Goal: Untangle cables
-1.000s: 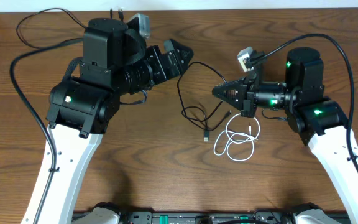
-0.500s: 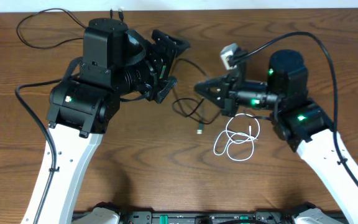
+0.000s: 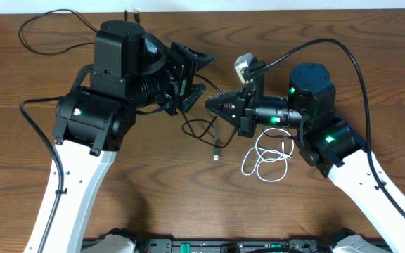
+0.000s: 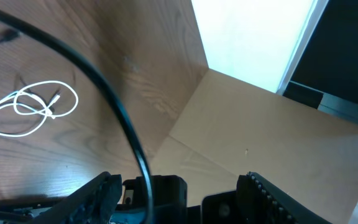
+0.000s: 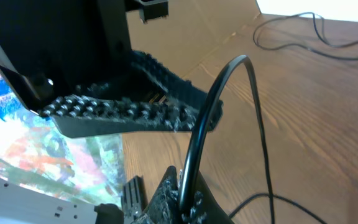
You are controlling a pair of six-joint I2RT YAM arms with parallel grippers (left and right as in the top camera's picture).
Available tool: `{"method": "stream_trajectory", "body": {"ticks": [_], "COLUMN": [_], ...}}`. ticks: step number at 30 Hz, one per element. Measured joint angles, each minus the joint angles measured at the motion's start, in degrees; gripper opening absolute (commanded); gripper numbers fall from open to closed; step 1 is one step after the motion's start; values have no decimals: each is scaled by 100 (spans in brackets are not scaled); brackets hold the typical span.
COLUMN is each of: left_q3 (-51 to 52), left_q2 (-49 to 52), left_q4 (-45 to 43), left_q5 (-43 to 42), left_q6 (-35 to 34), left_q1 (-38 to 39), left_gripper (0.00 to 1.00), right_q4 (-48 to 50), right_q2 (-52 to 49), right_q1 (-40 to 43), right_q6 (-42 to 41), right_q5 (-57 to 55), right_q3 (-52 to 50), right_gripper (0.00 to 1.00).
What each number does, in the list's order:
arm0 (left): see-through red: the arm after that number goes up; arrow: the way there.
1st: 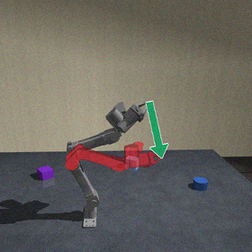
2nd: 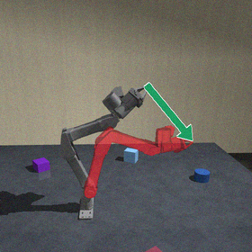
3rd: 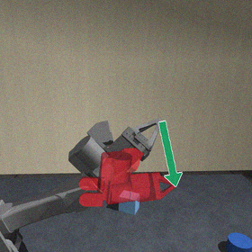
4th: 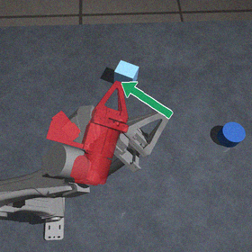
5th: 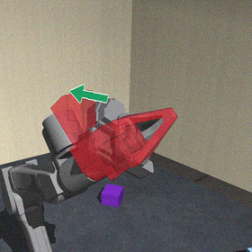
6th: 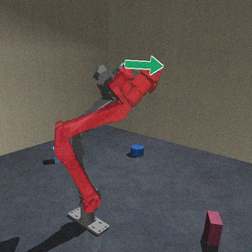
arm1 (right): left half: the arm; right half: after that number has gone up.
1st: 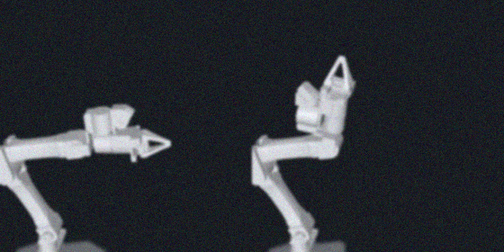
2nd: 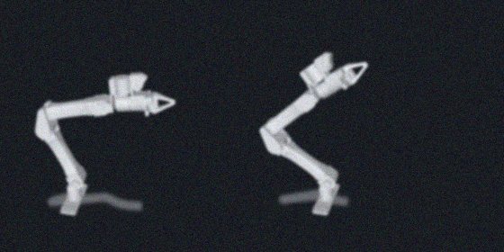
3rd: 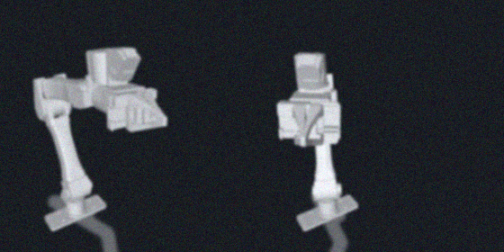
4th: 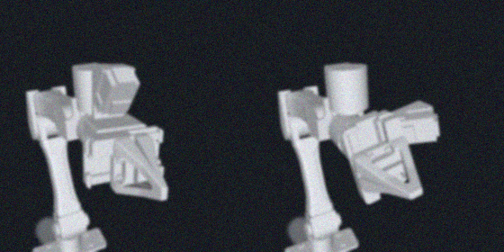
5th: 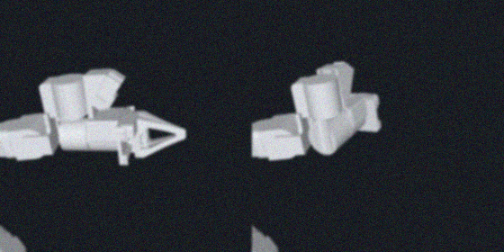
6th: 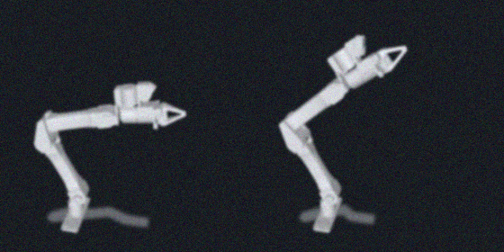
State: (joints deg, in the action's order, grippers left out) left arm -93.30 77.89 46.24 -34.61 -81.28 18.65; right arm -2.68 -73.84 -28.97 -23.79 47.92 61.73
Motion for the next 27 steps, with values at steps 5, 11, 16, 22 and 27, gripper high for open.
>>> {"method": "stream_trajectory", "body": {"ticks": [5, 11, 16, 22, 27], "left_q3": [0, 0, 0, 0, 0], "left_q2": [0, 0, 0, 0, 0], "left_q4": [133, 140, 138, 138, 140], "left_q5": [2, 68, 90, 120, 155], "left_q6": [-2, -61, -105, -131, -125], "left_q1": [0, 0, 0, 0, 0], "left_gripper": [55, 50, 45, 36, 35], "right_q4": [138, 258, 258, 256, 254], "right_q2": [0, 0, 0, 0, 0], "right_q1": [2, 2, 0, 0, 2], "right_q6": [-109, -175, -192, -192, -192], "right_q5": [2, 72, 136, 181, 219], "right_q3": [0, 0, 0, 0, 0], "right_gripper": [1, 1, 1, 1, 1]}}
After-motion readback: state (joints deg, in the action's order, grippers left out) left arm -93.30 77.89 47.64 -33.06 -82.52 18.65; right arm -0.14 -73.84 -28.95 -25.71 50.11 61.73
